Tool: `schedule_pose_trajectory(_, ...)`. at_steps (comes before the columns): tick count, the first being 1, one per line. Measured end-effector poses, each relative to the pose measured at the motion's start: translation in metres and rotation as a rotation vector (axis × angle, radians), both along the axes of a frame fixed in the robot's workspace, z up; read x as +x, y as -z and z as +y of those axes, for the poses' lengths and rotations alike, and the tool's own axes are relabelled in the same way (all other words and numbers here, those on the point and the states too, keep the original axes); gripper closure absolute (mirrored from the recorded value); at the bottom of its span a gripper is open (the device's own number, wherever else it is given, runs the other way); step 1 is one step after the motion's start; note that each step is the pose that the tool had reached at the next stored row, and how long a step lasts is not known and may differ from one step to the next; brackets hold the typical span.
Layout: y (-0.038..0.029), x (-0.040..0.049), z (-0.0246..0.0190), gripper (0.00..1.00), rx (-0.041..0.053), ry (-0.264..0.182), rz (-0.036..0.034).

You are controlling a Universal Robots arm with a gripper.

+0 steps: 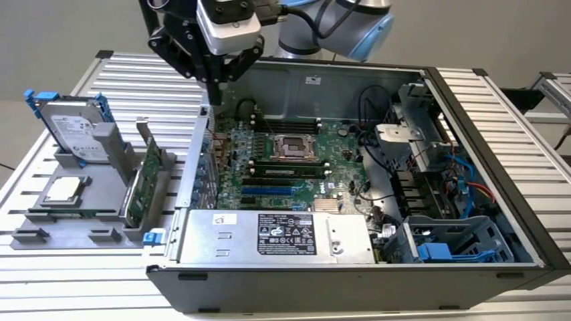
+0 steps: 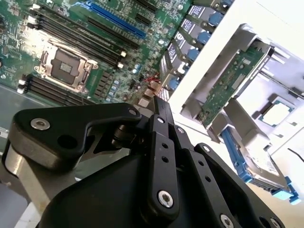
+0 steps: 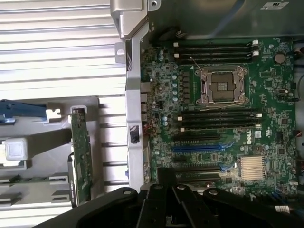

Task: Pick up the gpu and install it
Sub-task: 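Reach for the gpu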

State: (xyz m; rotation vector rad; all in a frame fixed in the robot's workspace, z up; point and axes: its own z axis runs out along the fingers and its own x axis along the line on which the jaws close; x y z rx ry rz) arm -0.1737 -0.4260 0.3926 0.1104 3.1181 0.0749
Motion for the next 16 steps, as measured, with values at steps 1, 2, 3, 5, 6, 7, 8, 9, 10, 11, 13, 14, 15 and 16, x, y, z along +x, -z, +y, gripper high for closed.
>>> schedule_pose_trajectory(1,0.0001,-0.0009,-0.0005,1.0,0.0001,0.0,-0.0001)
schedule_pose_trajectory(2,0.0001,-0.0018,-0.0011,1.0,0.0001,0.0,-0.0001)
schedule_pose_trajectory(3,0.0,-0.0027,-0.0017,1.0,0.0001,0.0,-0.0001)
schedule_pose_trajectory(5,0.0,-0.0045,-0.0028,1.0,0.0001,0.0,0.0)
schedule_pose_trajectory(6,0.0001,-0.0055,-0.0034,1.0,0.0002,0.0,-0.0001)
schedule_pose_trajectory(7,0.0,-0.0063,-0.0039,1.0,0.0001,0.0,0.0)
schedule_pose_trajectory(8,0.0,-0.0074,-0.0045,1.0,0.0001,0.0,0.0)
schedule_pose_trajectory(9,0.0,-0.0083,-0.005,1.0,0.0001,0.0,0.0)
schedule_pose_trajectory(10,0.0,-0.0094,-0.0056,1.0,0.0002,0.0,0.0)
schedule_pose_trajectory(11,0.0,-0.0103,-0.0062,1.0,0.0003,0.0,-0.0001)
schedule_pose_trajectory(13,0.0,-0.0122,-0.0072,1.0,0.0003,0.0,0.0)
schedule_pose_trajectory(14,0.0,-0.0131,-0.0078,1.0,0.0004,0.0,-0.0001)
schedule_pose_trajectory(15,0.0,-0.0139,-0.0083,1.0,0.0004,0.0,0.0)
schedule_pose_trajectory(16,0.0,-0.0148,-0.0088,1.0,0.0005,0.0,-0.0001)
